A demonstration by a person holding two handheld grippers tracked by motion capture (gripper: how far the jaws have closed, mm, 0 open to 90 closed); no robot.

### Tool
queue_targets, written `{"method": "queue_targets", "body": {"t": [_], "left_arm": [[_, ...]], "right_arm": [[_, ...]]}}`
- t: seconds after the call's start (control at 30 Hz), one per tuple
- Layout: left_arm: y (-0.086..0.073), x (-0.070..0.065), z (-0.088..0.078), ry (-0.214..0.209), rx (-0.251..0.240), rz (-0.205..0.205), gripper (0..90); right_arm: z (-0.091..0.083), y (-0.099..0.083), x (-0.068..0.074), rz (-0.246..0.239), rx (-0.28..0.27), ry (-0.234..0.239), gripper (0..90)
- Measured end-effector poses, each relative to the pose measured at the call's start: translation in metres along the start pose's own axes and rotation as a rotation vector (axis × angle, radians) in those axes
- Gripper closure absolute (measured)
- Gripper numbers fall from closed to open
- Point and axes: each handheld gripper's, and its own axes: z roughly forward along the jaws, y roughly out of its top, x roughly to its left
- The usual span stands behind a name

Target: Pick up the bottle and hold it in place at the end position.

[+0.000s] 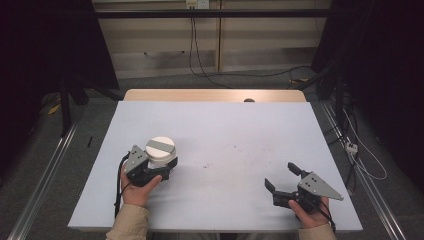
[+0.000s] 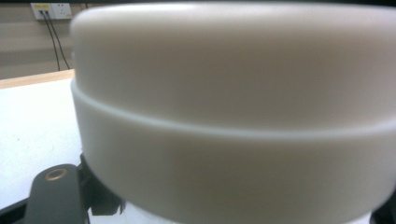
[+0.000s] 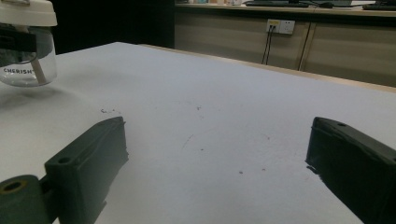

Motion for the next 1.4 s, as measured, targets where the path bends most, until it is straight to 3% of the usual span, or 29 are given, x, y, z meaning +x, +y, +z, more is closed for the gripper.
{"method": "queue_targets", "body": {"t": [0.4,0.87,1.4], "left_arm": [[0.011,-0.005,0.020,-0.046,-0.009,0.034,18.4],[0.024,-0.011,0.043,-0.104,-0.024,0.046,18.4],[0.033,-0.012,0.065,-0.129,-0.031,0.049,18.4]], "right_arm": [[0.000,0.001,0.000,-0.001,-0.002,-0.006,4.2],[0.000,0.001,0.000,-0.003,-0.002,-0.012,4.3],[-0.001,0.001,-0.001,-0.005,-0.004,-0.015,4.3]]}}
